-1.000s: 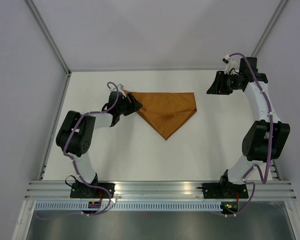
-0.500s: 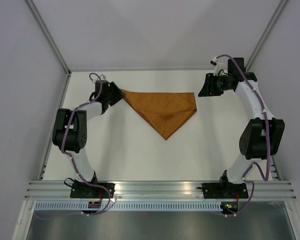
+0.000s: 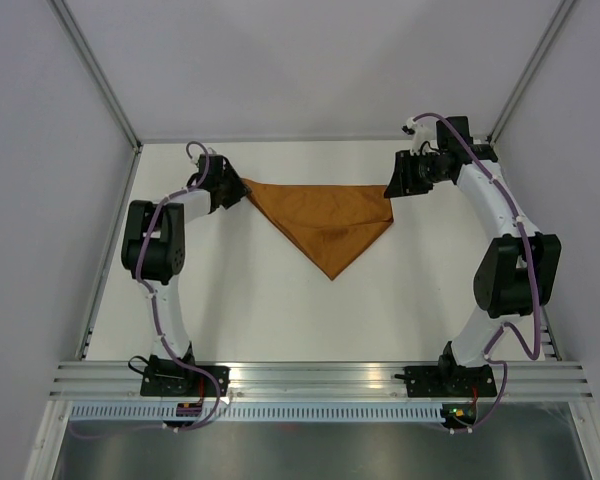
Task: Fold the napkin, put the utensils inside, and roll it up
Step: Fold the napkin at the center of the board.
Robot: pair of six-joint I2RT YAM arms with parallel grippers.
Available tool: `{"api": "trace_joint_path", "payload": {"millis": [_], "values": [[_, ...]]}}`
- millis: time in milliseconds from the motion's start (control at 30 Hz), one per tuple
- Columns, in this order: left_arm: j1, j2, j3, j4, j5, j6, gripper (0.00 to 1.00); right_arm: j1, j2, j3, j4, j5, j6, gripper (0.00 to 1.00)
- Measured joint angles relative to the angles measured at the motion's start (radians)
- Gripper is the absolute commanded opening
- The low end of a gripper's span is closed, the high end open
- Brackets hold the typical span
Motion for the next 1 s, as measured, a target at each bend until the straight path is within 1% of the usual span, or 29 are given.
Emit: {"api": "trace_joint_path", "payload": {"millis": [133, 167, 300, 467, 533, 567, 633, 667, 833, 1000], "values": [[0.006, 0.032, 0.046, -0.026, -0.018, -0.002, 0.44, 0.008, 0.0, 0.0, 0.0, 0.008, 0.0, 0.44], [0.008, 0.038, 0.056, -0.031, -0.022, -0.003, 0.4, 0.011, 0.0, 0.0, 0.001, 0.01, 0.0, 0.44], [0.01, 0.066, 0.1, -0.057, -0.027, -0.004, 0.35, 0.029, 0.002, 0.0, 0.002, 0.017, 0.0, 0.44], [0.014, 0.097, 0.146, -0.073, -0.032, -0.005, 0.22, 0.059, 0.01, 0.0, 0.004, 0.032, 0.0, 0.43], [0.017, 0.105, 0.156, -0.08, -0.033, -0.005, 0.18, 0.069, 0.016, 0.0, 0.004, 0.035, -0.001, 0.43], [0.018, 0.109, 0.161, -0.08, -0.033, -0.005, 0.13, 0.072, 0.018, 0.0, 0.004, 0.038, -0.001, 0.44], [0.02, 0.112, 0.165, -0.081, -0.032, -0.005, 0.07, 0.081, 0.021, 0.0, 0.004, 0.043, -0.002, 0.43], [0.021, 0.113, 0.165, -0.082, -0.031, -0.005, 0.03, 0.086, 0.023, 0.0, 0.004, 0.047, -0.003, 0.43], [0.027, 0.111, 0.156, -0.06, -0.019, -0.005, 0.02, 0.105, 0.034, 0.0, 0.005, 0.058, -0.01, 0.43], [0.036, 0.08, 0.055, 0.065, 0.008, -0.005, 0.02, 0.136, 0.051, 0.0, 0.003, 0.064, -0.019, 0.43]]}}
